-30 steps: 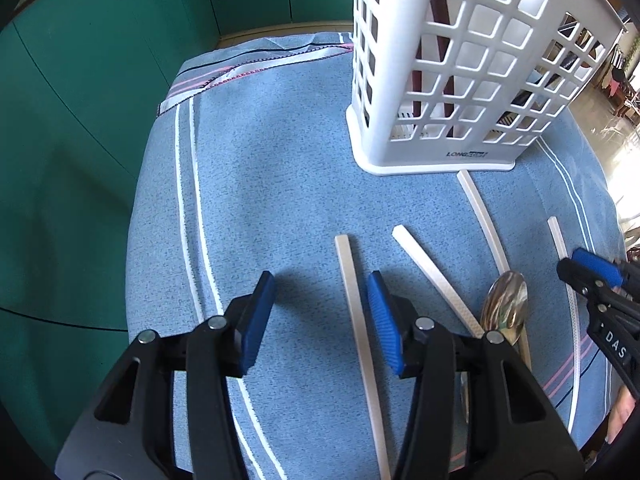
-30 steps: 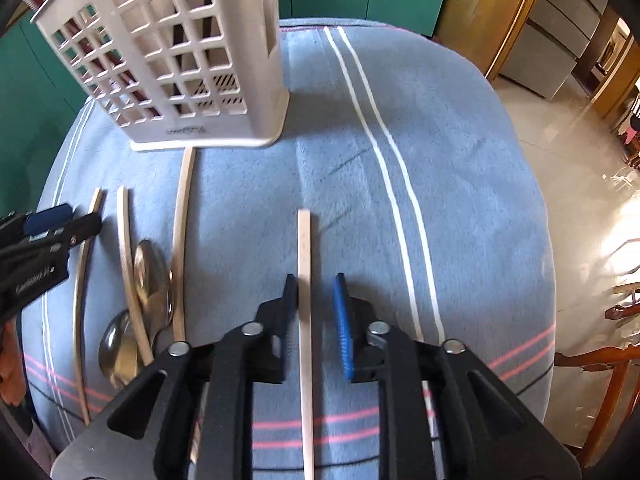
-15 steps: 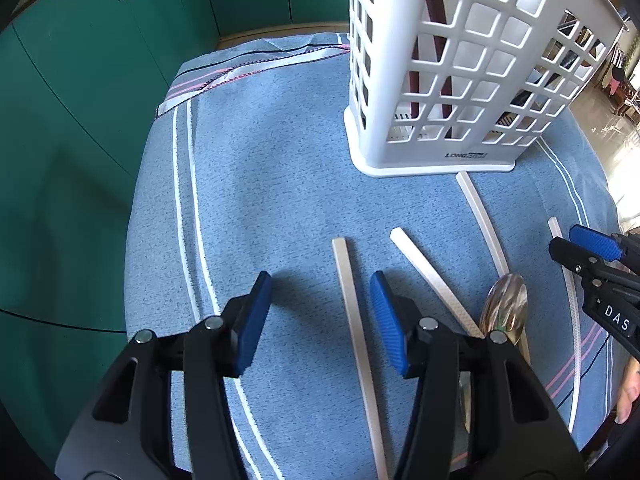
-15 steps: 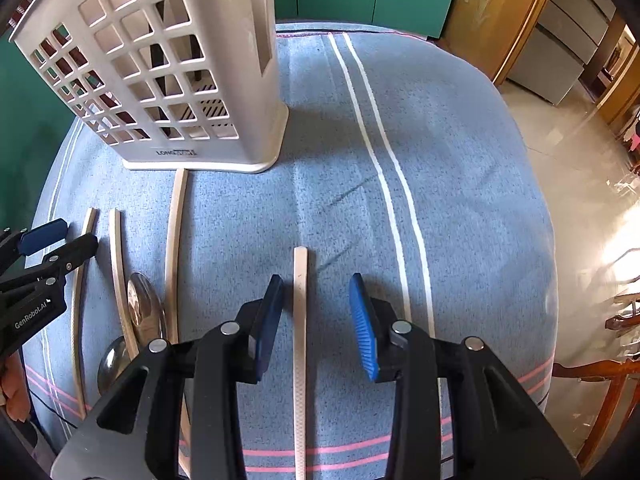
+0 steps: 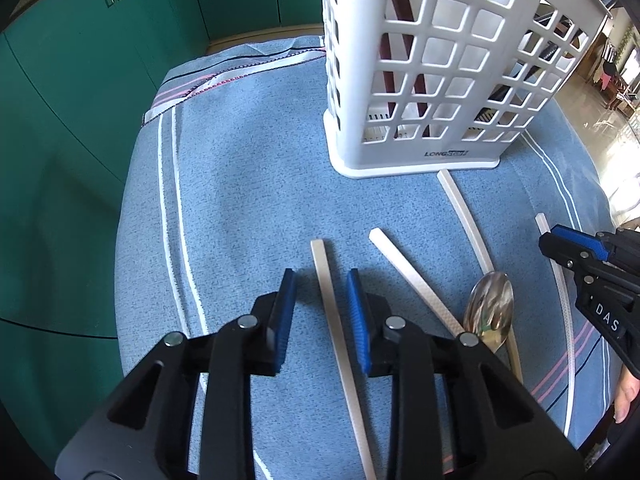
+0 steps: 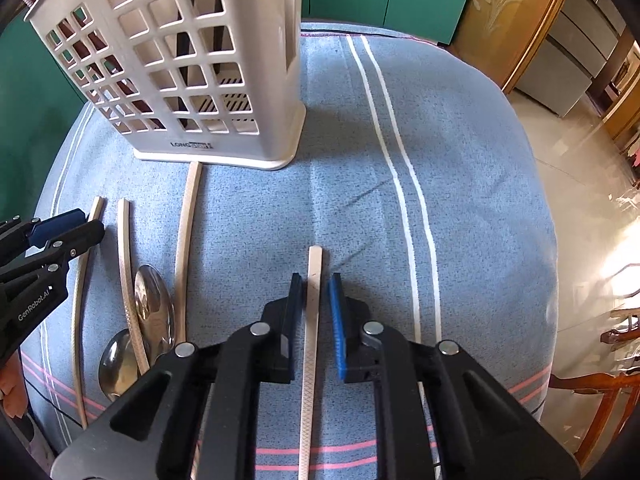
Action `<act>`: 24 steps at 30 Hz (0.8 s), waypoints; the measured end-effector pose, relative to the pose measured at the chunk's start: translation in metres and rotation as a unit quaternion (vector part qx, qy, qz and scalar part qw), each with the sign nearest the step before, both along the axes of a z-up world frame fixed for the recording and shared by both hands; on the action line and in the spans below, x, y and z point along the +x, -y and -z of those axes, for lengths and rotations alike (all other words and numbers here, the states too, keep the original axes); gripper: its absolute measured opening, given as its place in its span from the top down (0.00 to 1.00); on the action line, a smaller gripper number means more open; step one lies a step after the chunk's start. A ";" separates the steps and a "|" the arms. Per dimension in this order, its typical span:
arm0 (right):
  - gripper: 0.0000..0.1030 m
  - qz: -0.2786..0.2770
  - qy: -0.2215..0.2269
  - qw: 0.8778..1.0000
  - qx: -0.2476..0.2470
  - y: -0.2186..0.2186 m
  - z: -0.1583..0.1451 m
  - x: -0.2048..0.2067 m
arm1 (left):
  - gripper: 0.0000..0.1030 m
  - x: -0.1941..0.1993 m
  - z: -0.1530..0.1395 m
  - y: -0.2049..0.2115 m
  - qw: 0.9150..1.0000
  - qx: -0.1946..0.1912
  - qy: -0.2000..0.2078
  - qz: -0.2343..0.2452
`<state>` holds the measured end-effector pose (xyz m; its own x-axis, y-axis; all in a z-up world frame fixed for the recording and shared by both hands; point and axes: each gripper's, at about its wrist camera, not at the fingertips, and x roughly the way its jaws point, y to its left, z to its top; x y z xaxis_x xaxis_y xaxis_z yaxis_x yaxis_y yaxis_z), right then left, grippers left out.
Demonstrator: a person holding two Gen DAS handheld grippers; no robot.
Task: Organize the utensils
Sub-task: 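Close the left gripper on a beige chopstick while the right gripper regrasps the white chopstick, then carry both chopsticks over the white basket and open both grippers to drop them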
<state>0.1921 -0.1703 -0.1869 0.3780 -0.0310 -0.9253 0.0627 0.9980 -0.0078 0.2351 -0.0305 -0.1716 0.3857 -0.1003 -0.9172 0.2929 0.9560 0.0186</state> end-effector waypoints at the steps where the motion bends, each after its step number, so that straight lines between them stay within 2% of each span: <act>1: 0.85 0.000 0.000 1.000 0.000 -0.001 0.001 0.000 | 0.74 0.000 0.000 0.001 1.000 0.001 0.000 0.000; 4: 0.86 0.001 0.001 1.000 0.003 -0.008 0.001 -0.002 | 0.74 0.001 0.000 0.001 1.000 0.001 -0.002 -0.002; 5: 0.90 0.003 0.003 1.000 0.014 -0.008 0.001 -0.002 | 0.77 0.001 0.000 0.001 1.000 -0.001 -0.003 -0.001; 6: 0.93 0.006 0.006 1.000 0.020 -0.007 0.002 -0.004 | 0.82 0.002 0.000 0.000 1.000 -0.002 -0.003 -0.001; 7: 0.93 0.008 0.008 1.000 0.023 -0.005 0.002 -0.005 | 0.91 0.001 0.000 0.000 1.000 -0.003 -0.005 -0.002; 11: 0.94 0.022 0.019 0.999 0.041 0.001 0.000 -0.012 | 0.93 0.001 0.000 -0.002 1.000 -0.008 -0.006 -0.007; 14: 0.94 0.023 0.038 0.998 0.040 0.005 -0.014 -0.021 | 0.94 -0.002 -0.007 -0.003 1.000 -0.013 0.003 -0.009; 19: 0.94 0.020 0.089 0.995 0.046 0.013 -0.056 -0.051 | 0.94 -0.017 -0.048 -0.010 0.998 -0.030 0.055 -0.016; 22: 0.94 0.011 0.115 0.992 0.048 0.017 -0.079 -0.070 | 0.94 -0.034 -0.081 -0.017 0.994 -0.036 0.100 -0.025; 24: 0.94 0.007 0.135 0.990 0.046 0.020 -0.096 -0.085 | 0.94 -0.046 -0.104 -0.024 0.991 -0.053 0.124 -0.025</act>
